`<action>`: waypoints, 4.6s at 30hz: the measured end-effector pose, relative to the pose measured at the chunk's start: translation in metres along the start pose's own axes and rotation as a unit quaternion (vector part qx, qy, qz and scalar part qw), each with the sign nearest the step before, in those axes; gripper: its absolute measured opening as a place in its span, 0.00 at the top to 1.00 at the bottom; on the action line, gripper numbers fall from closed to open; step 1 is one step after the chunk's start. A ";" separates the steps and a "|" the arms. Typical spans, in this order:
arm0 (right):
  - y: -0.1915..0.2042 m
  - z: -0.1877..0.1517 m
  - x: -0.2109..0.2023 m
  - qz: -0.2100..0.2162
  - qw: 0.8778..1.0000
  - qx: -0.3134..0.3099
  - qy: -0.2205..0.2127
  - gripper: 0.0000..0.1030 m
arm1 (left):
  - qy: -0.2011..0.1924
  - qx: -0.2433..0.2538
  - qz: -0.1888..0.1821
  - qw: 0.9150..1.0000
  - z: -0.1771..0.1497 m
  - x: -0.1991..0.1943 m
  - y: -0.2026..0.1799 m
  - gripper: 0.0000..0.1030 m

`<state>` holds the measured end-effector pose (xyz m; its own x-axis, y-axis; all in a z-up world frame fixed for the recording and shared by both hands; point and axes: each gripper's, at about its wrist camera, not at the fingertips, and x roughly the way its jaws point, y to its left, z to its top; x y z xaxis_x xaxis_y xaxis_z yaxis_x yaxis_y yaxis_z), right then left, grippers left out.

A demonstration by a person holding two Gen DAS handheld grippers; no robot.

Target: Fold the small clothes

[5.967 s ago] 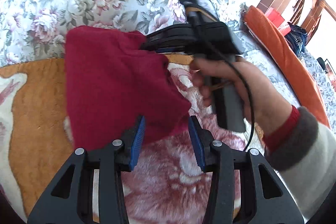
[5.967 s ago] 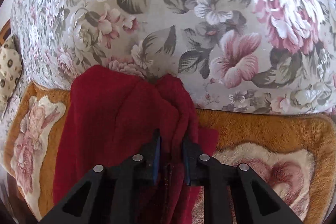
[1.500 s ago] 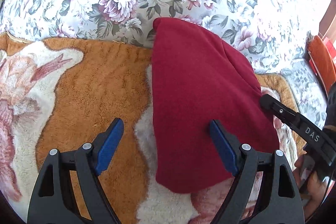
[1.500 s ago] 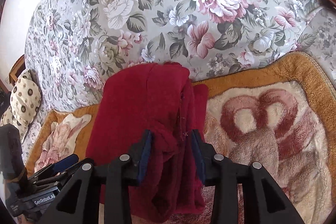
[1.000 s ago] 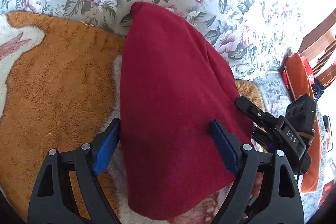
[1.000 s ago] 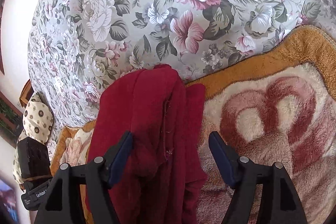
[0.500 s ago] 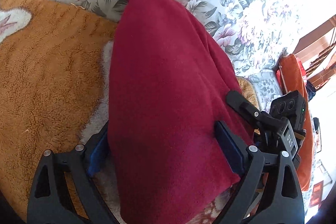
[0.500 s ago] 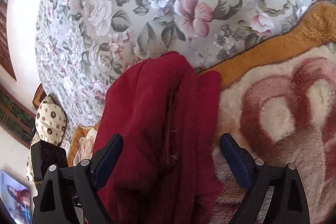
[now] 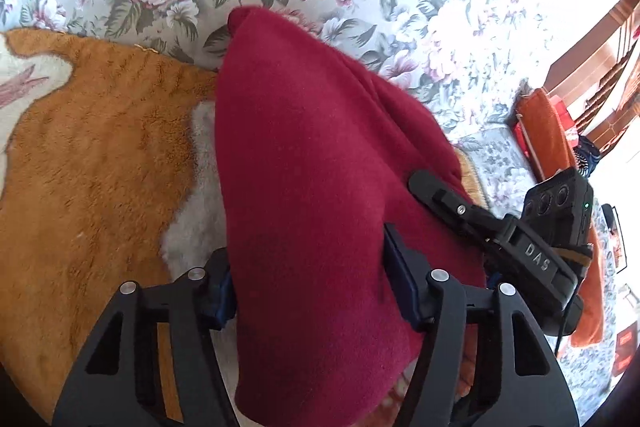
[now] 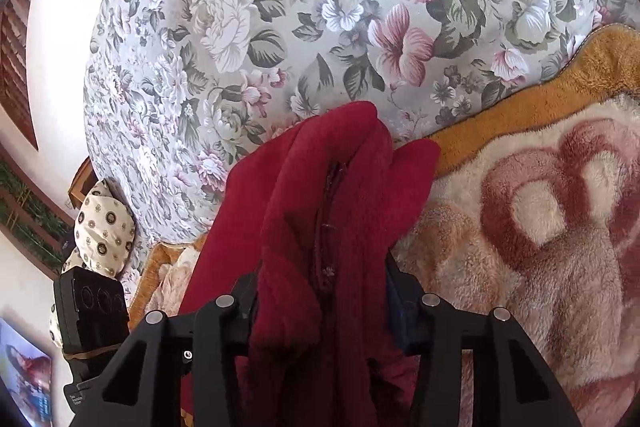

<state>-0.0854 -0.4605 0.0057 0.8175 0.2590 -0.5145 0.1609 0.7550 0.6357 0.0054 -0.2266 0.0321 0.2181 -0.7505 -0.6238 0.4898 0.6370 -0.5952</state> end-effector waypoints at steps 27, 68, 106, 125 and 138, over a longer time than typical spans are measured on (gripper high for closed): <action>0.084 -0.078 -0.093 -0.067 0.994 -0.069 0.045 0.49 | -0.007 0.055 0.177 0.983 -0.120 -0.113 -0.028 0.36; 0.110 -0.144 -0.111 -0.157 0.967 -0.194 0.054 0.68 | -0.051 0.078 0.292 0.952 -0.134 -0.106 -0.040 0.26; 0.120 -0.158 -0.135 -0.192 0.961 -0.196 0.015 0.66 | -0.110 0.101 0.305 0.940 -0.161 -0.137 -0.064 0.26; 0.119 -0.162 -0.128 -0.194 0.962 -0.192 0.024 0.65 | -0.106 0.104 0.304 0.941 -0.163 -0.134 -0.064 0.26; 0.121 -0.162 -0.126 -0.195 0.962 -0.192 0.027 0.64 | -0.106 0.105 0.304 0.941 -0.163 -0.133 -0.064 0.26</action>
<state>-0.2589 -0.3048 0.0542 0.7055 -0.0659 -0.7056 0.2249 0.9650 0.1348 -0.1923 -0.1389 0.0709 0.6648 -0.2903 -0.6883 0.3705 0.9282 -0.0337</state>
